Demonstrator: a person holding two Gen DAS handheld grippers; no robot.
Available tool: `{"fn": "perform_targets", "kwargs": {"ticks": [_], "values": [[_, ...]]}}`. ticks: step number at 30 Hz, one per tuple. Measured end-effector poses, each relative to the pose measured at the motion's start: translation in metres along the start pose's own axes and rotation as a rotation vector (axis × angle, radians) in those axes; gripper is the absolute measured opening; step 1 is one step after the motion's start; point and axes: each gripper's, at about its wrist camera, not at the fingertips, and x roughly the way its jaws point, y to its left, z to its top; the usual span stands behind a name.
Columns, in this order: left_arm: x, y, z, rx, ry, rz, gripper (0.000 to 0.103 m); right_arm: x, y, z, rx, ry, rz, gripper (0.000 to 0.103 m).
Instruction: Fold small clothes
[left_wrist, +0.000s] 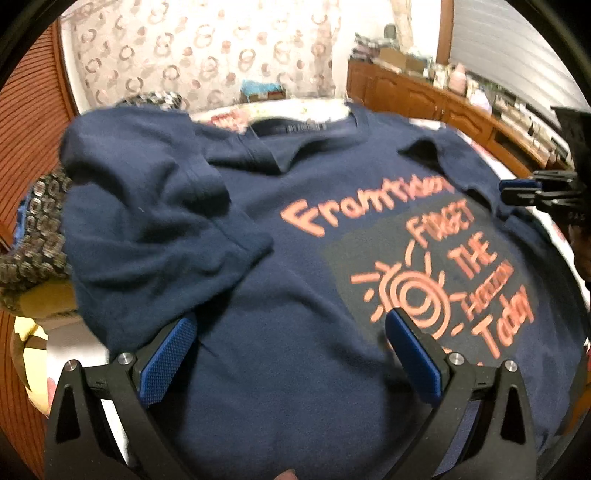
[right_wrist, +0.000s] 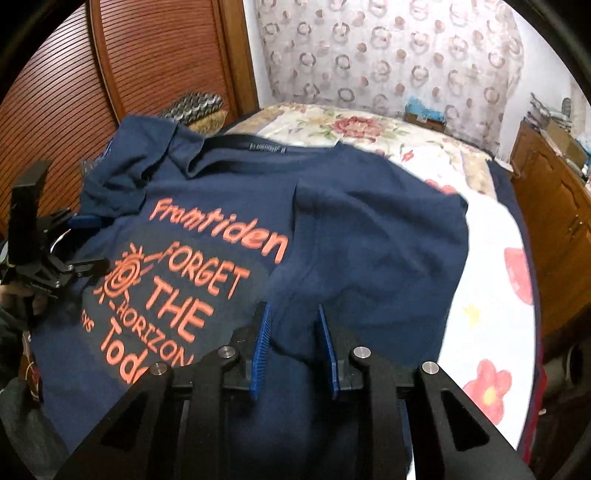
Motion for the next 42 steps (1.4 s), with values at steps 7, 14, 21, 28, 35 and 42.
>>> {"fn": "perform_targets", "kwargs": {"ticks": [7,14,21,28,35,42], "values": [[-0.046,0.03,0.03,-0.062,-0.139,0.025,0.103,0.004,0.01,0.041,-0.031,-0.056,0.014,0.033],[-0.061,0.071,0.053,-0.098,-0.188,0.112,0.103,0.058,0.044,0.099,-0.069,-0.066,0.116,0.033],[-0.056,0.111,0.058,-0.149,-0.199,0.142,0.103,0.132,0.081,0.154,-0.082,-0.016,0.219,0.033],[-0.041,0.133,0.056,-0.182,-0.181,0.141,0.103,0.199,0.085,0.182,-0.074,0.074,0.275,0.033],[-0.038,0.142,0.055,-0.182,-0.184,0.137,0.103,0.221,0.073,0.212,-0.064,0.058,0.331,0.002],[-0.032,0.145,0.056,-0.184,-0.177,0.15,0.103,0.211,0.061,0.246,-0.057,-0.087,0.211,0.002]]}}
